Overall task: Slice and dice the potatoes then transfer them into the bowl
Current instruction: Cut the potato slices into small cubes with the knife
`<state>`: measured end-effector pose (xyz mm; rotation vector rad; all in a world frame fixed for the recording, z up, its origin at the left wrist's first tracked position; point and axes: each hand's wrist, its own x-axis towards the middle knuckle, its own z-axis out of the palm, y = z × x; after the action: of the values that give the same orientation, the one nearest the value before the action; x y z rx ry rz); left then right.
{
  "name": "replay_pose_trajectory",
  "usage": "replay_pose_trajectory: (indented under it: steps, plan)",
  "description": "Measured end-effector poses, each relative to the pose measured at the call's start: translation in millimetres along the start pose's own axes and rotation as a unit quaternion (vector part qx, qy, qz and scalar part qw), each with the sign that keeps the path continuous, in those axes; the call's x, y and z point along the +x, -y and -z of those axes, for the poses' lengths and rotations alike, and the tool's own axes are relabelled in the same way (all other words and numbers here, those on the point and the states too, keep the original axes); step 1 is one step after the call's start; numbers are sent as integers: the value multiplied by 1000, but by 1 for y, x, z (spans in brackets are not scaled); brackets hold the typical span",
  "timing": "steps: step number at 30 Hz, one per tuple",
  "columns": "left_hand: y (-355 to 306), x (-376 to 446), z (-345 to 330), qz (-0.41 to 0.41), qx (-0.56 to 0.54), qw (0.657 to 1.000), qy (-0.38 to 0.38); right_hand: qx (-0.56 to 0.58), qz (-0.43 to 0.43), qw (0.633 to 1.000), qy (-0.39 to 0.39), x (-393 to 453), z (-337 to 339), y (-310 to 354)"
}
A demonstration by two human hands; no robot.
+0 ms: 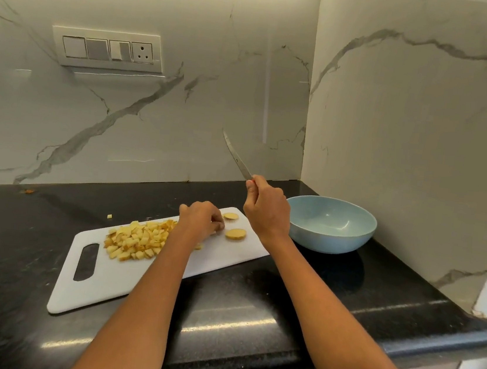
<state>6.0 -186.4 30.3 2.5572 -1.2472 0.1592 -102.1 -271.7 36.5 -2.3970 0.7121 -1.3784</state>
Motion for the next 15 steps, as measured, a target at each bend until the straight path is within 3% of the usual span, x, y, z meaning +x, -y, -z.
replay_pose_trajectory:
  steps: [3, 6, 9, 15]
  plan:
    - [-1, -2, 11, 33, 73, 997, -6, 7, -5, 1000, 1, 0, 0, 0]
    - [-5, -4, 8, -15, 7, 1000, -3, 8, -6, 1000, 0, 0, 0, 0]
    - [-17, -6, 3, -68, -42, 994, 74, 8, -8, 1000, -1, -1, 1, 0]
    - [-15, -16, 5, -35, 13, 996, 81, -1, -19, 1000, 8, -1, 4, 1]
